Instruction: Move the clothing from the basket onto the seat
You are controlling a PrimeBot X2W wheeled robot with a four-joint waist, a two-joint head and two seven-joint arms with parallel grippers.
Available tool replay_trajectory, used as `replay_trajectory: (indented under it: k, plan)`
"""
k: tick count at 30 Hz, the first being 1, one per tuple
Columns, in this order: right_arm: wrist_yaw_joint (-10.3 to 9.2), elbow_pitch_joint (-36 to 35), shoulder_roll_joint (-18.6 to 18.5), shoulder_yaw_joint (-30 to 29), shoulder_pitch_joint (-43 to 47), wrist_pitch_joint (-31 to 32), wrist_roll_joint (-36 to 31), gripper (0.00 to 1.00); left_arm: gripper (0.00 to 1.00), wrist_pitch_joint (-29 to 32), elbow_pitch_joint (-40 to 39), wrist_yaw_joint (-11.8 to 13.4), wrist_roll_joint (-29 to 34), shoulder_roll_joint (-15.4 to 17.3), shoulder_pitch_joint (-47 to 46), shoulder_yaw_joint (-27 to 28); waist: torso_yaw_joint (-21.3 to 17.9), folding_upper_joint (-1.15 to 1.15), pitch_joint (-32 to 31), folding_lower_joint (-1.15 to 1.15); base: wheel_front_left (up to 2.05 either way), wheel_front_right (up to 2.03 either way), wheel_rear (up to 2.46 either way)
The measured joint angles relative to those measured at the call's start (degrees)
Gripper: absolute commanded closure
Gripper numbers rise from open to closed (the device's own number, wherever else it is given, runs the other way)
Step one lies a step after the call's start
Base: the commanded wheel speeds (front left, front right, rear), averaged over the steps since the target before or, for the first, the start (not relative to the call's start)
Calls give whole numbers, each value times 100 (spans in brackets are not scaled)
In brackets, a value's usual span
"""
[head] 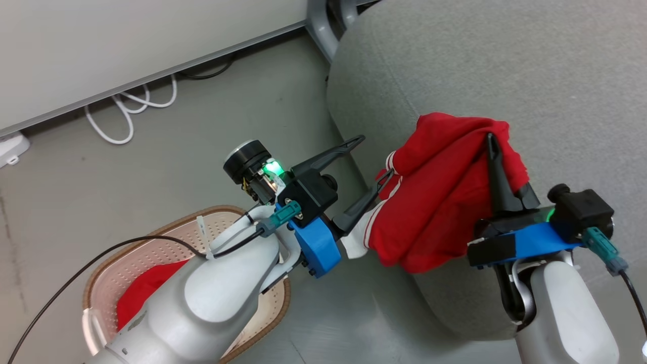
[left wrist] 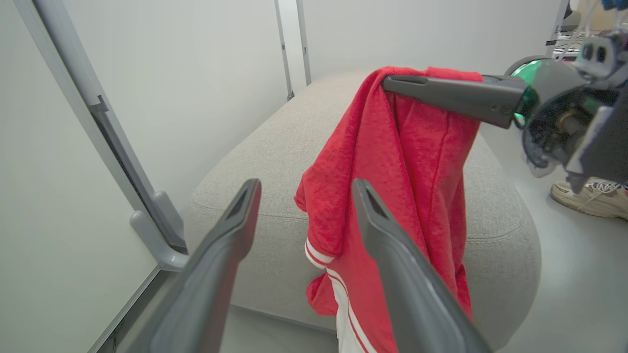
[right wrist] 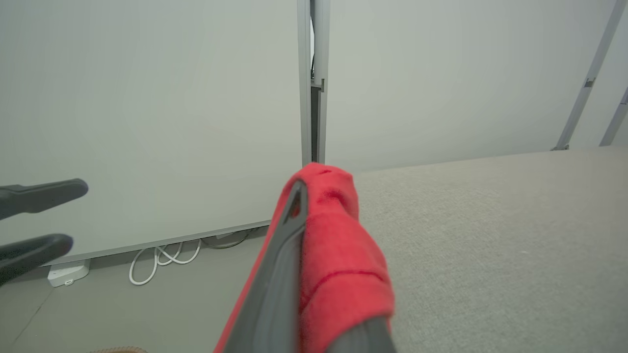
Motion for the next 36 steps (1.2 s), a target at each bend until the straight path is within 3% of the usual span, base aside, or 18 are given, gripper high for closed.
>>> replay_trajectory:
  k: [10, 24, 30, 36]
  plan:
    - [0, -127, 1, -389, 375, 0, 86, 100, 0, 0, -2, 0, -87, -63, 32, -243, -398, 0, 102, 0, 0, 0, 0]
    - [0, -219, 2, -425, 447, 0, 138, 100, 0, 1, -14, 0, -138, -65, 24, -277, -383, 0, 169, 0, 0, 0, 0]
    - [0, -502, -3, -536, 5, 0, -2, 100, 0, 1, -60, 0, -91, -36, -98, -187, -295, 0, 354, 0, 0, 0, 0]
    - [0, -865, -431, -967, -962, 1, 45, 100, 0, 0, -175, 0, 45, 16, -396, -62, -141, 0, 825, 0, 0, 0, 0]
